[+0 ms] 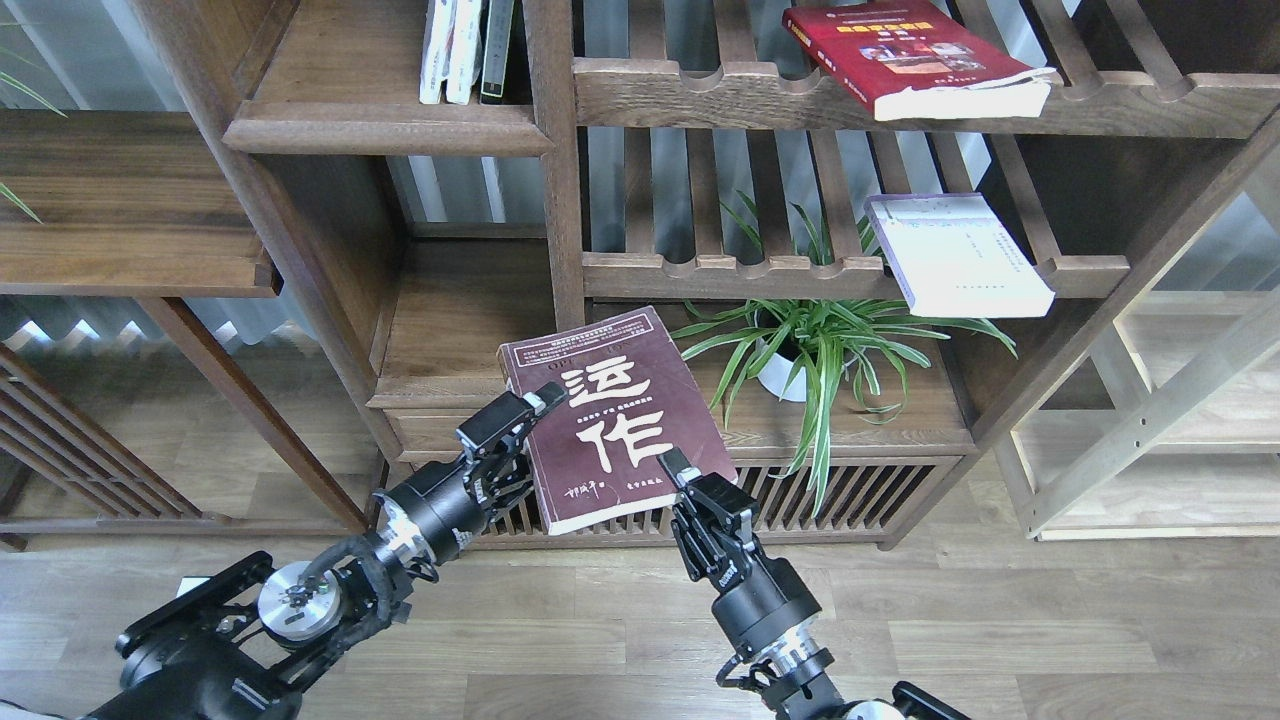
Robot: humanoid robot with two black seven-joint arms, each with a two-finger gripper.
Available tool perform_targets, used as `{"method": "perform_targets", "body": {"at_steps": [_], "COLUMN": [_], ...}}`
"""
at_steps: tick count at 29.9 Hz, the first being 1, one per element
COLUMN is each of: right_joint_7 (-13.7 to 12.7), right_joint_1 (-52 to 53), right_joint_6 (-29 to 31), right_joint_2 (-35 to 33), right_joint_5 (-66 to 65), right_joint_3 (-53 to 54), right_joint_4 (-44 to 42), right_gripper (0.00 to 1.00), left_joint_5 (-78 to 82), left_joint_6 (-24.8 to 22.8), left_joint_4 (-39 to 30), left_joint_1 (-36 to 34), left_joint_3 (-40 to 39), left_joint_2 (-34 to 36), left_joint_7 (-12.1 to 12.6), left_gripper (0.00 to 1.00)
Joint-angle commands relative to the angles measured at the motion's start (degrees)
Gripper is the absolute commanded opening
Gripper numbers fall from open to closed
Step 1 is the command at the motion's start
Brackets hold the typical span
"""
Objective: Organize books on shelf
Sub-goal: 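Grasp the dark red book with the left gripper and pull it out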
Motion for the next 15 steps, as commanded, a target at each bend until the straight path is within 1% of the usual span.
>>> {"method": "perform_targets", "body": {"at_steps": [1,4,5,7,9,11,15], "right_joint_7": [-0.04,-0.04,-0.04,-0.04,-0.04,-0.04,-0.13], "right_joint_1": [0.01,0.10,0.10,0.18,0.27,0.27,0.19], "right_joint_6": [0.00,0.00,0.00,0.00,0.00,0.00,0.00], "right_joint_2": [0.19,0.19,0.27,0.36,0.62,0.63,0.63], "right_joint_5": [0.09,0.09,0.00,0.00,0.00,0.00,0.00], "right_joint_3": [-0.11,-0.11,-0.11,-0.11,-0.11,-0.11,-0.20], "right_joint_4": [0.04,0.04,0.04,0.04,0.04,0.04,-0.04], "right_gripper": [0.00,0.00,0.00,0.00,0.00,0.00,0.03], "left_joint_5": [-0.04,0.04,0.04,0.04,0.04,0.04,0.13], "left_joint_6": [0.00,0.00,0.00,0.00,0.00,0.00,0.00], "left_joint_4": [0.31,0.31,0.31,0.22,0.22,0.22,0.22], "left_joint_1": [0.04,-0.13,-0.22,-0.22,-0.22,-0.13,-0.04], "left_joint_3": [-0.36,-0.19,-0.19,-0.19,-0.19,-0.01,0.16], "left_joint_2": [0.21,-0.32,-0.40,-0.58,-0.67,-0.67,-0.85], "left_joint_7": [-0.14,-0.14,-0.14,-0.14,-0.14,-0.14,-0.14], "left_gripper": [0.38,0.36,0.32,0.18,0.11,0.05,0.04]}}
